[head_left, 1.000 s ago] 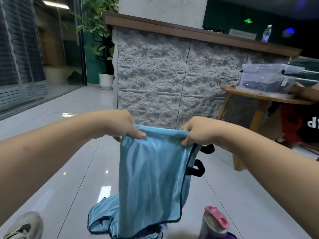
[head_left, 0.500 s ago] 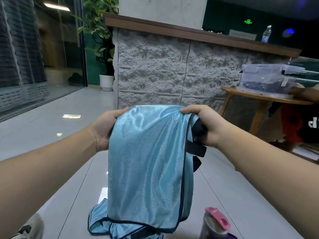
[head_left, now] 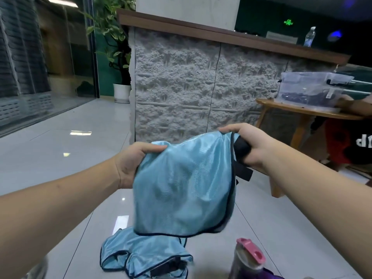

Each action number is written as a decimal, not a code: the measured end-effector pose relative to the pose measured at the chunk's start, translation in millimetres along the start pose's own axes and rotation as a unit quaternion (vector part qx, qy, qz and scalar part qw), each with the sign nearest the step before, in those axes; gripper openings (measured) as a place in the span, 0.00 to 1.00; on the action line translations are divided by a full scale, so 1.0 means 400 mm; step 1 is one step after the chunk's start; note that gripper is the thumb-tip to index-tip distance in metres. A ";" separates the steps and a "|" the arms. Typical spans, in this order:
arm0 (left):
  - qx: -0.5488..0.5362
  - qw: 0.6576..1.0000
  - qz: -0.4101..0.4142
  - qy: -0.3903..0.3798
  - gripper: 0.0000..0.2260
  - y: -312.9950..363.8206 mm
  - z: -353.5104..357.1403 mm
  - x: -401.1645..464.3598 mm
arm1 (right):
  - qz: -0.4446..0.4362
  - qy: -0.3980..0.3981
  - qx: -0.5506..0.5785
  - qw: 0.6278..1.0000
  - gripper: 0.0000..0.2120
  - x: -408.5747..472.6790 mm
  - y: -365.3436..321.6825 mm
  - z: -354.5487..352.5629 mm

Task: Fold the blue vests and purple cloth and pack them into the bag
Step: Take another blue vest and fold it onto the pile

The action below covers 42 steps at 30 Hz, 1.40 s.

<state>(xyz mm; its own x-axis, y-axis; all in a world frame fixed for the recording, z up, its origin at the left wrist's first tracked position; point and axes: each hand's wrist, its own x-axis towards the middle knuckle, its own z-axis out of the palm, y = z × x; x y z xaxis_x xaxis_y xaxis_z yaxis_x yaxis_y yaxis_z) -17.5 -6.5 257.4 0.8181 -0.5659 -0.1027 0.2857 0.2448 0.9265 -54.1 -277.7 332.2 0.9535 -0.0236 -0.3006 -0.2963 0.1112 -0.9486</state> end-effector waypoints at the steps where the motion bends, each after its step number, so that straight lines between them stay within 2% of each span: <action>1: -0.005 1.000 0.015 0.006 0.14 0.013 0.004 0.002 | -0.002 0.008 0.002 1.000 0.09 0.001 0.002 -0.004; 3: -0.020 0.999 0.048 -0.003 0.15 0.033 0.009 0.008 | -0.025 0.021 0.028 0.999 0.15 0.004 0.011 -0.009; 6: -0.035 0.998 0.059 0.009 0.12 0.056 0.020 0.021 | -0.097 0.024 0.156 0.983 0.38 0.020 0.037 -0.021; 8: -0.043 0.997 0.058 0.020 0.13 0.072 0.032 0.017 | -0.120 0.012 0.217 0.969 0.47 0.028 0.062 -0.020; 12: -0.059 0.995 0.067 0.041 0.13 0.093 0.042 0.012 | -0.084 -0.066 0.168 0.980 0.56 0.032 0.120 -0.001; 14: -0.056 0.994 0.072 0.062 0.18 0.090 0.035 0.021 | -0.069 -0.099 0.137 0.983 0.58 0.025 0.131 0.008; 17: -0.050 0.991 0.059 0.105 0.21 0.081 0.031 0.019 | -0.074 -0.115 0.156 0.978 0.51 0.002 0.123 0.025; 20: -0.034 0.989 0.050 0.136 0.17 0.071 0.018 0.022 | -0.102 -0.063 0.138 0.983 0.28 -0.001 0.113 0.044; 21: -0.024 0.988 0.042 0.146 0.18 0.068 0.015 0.025 | -0.104 -0.044 0.128 0.985 0.27 0.001 0.113 0.048; 23: 0.005 0.986 0.017 0.164 0.18 0.063 0.011 0.027 | -0.110 -0.040 0.100 0.988 0.49 0.005 0.109 0.052; 25: 0.052 0.979 -0.014 0.195 0.14 0.062 0.008 0.023 | -0.123 -0.049 0.064 0.989 0.57 0.007 0.097 0.057; 28: 0.129 0.950 -0.030 0.283 0.13 0.054 -0.019 0.028 | -0.136 -0.028 0.023 0.990 0.56 0.009 0.078 0.048; 30: 0.165 0.937 0.009 0.308 0.14 0.047 -0.023 0.027 | -0.148 -0.026 -0.028 0.988 0.48 0.016 0.075 0.048; 32: 0.196 0.936 0.039 0.291 0.16 0.044 -0.021 0.031 | -0.148 -0.020 -0.086 0.985 0.31 0.021 0.079 0.051; 34: 0.220 0.945 0.023 0.242 0.06 0.055 0.001 0.015 | -0.128 0.001 -0.124 0.984 0.21 0.026 0.079 0.049; 37: 0.300 0.943 -0.022 0.146 0.24 0.077 0.016 -0.013 | -0.112 -0.006 -0.168 0.980 0.09 0.023 0.070 0.048; 38: 0.336 0.933 -0.032 0.122 0.23 0.080 0.021 -0.020 | -0.113 -0.012 -0.182 0.977 0.08 0.022 0.067 0.048; 39: 0.375 0.921 -0.036 0.102 0.20 0.082 0.029 -0.029 | -0.117 -0.015 -0.198 0.973 0.11 0.026 0.067 0.046; 42: 0.520 0.844 -0.024 0.127 0.16 0.068 0.030 -0.026 | -0.122 -0.018 -0.285 0.951 0.29 0.026 0.071 0.050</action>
<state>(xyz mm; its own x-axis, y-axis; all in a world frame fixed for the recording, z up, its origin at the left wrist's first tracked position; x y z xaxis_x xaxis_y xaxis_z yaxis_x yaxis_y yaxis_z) -24.2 -3.6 287.8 0.9366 -0.3357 -0.1003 -0.1637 -0.6723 0.7220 -51.6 -255.1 304.0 0.9958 0.0562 -0.0718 -0.0389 -0.4499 -0.8922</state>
